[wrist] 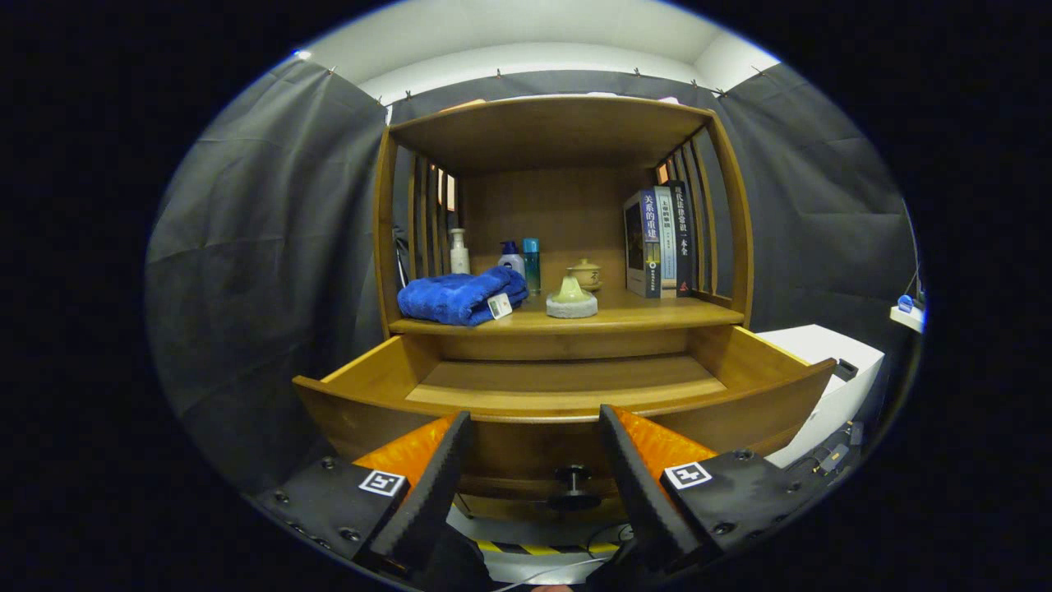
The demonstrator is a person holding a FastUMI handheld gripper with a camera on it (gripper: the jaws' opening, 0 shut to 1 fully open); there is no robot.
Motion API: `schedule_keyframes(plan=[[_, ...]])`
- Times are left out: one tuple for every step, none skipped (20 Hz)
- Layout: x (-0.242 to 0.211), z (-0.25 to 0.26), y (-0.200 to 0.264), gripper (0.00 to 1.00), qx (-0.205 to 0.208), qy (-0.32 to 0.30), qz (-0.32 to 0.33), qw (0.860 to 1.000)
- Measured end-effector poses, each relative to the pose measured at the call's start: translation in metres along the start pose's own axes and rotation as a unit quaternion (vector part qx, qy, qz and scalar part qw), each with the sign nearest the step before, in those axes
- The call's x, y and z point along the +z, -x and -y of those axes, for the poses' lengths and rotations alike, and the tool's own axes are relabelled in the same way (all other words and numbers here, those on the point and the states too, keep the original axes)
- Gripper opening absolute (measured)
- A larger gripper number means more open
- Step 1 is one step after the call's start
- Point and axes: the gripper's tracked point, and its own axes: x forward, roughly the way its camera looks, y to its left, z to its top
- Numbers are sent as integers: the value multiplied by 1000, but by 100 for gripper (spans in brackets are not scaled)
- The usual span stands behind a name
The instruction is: Pull open the drawer, take out the items inside it, and place them on the countertop above the cabinet.
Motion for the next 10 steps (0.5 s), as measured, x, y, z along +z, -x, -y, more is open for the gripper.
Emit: schedule_keyframes(plan=[[-6,2,-1,99,-3,6,-1,1000],[-12,4,-3,99,-7,12,-5,1000],[-16,5,-4,99,-8,15,-6,1000],[-21,5,-5,99,-9,14,-8,1000],[-24,6,-7,99,-9,12,-8,1000],[-28,8,-8,99,-12,11,-10,1000],[-29,9,-9,98,-13,12,-5,1000],[-30,9,-9,97,-13,18,0,1000],[-31,10,-9,97,-15,25,3,1000],[-32,12,-9,96,-19,30,6,999]])
